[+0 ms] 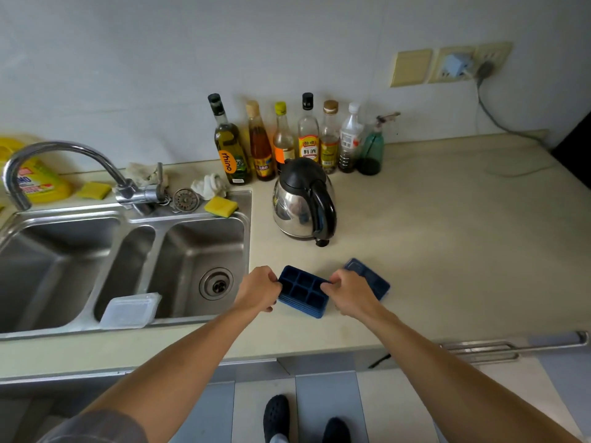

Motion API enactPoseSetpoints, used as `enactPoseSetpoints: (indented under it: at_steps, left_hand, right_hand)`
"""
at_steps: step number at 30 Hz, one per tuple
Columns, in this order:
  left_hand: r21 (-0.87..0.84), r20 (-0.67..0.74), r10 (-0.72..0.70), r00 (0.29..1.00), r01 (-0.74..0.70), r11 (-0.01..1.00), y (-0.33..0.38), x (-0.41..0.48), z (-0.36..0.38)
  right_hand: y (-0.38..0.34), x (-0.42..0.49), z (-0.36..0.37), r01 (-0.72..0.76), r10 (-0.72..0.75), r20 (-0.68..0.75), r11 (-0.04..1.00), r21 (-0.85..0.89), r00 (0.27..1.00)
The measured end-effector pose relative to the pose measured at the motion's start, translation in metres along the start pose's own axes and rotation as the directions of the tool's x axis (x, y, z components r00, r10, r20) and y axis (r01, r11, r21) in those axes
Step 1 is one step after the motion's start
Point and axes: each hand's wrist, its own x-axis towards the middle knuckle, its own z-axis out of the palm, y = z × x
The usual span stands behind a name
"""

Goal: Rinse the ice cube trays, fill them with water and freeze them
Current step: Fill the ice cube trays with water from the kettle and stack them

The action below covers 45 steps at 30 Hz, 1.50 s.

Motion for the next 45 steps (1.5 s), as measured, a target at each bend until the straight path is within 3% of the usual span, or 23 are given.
enactPoseSetpoints:
  at_steps: [2,11,19,24,27,33,40,45]
  left_hand:
    - [0.024,-0.008,0.031,0.999,-0.031,0.999,-0.001,0.000,-0.001]
    - [-0.191,0.026,-0.009,1.000,0.014,0.981,-0.008,0.002,-0.004]
    - [-0.361,0.100,-0.007,0.995,0.043,0.932,-0.009,0.003,-0.034]
    - [-0.427,0.023,0.001,1.000,0.010,0.904,-0.036,0.025,-0.086]
    - [-0.379,-0.055,-0.045,0.997,0.021,0.925,-0.065,0.049,-0.124]
    - [-0.322,0.155,-0.242,0.958,0.281,0.904,-0.135,0.116,-0.185]
    - [-0.214,0.326,-0.287,0.901,0.366,0.906,-0.198,0.199,-0.192]
    - [-0.087,0.392,-0.290,0.873,0.349,0.933,-0.218,0.240,-0.177]
  right_hand:
    - [-0.001,0.002,0.006,-0.037,0.038,-0.010,0.998,0.059,0.999]
    - [-0.006,0.006,0.003,-0.050,0.065,-0.080,0.982,0.182,0.995]
    - [-0.056,0.003,0.002,0.176,-0.114,-0.258,0.957,0.232,0.959]
    - [-0.105,0.015,0.035,0.195,-0.150,-0.163,0.931,0.308,0.975]
    - [-0.133,0.036,0.072,0.142,-0.109,-0.110,0.923,0.358,0.988]
    - [-0.179,0.093,0.169,-0.031,0.042,-0.014,0.885,0.464,0.999]
    - [-0.175,0.162,0.249,-0.243,0.246,0.049,0.867,0.435,0.968]
    - [-0.149,0.192,0.283,-0.365,0.352,0.115,0.825,0.430,0.929]
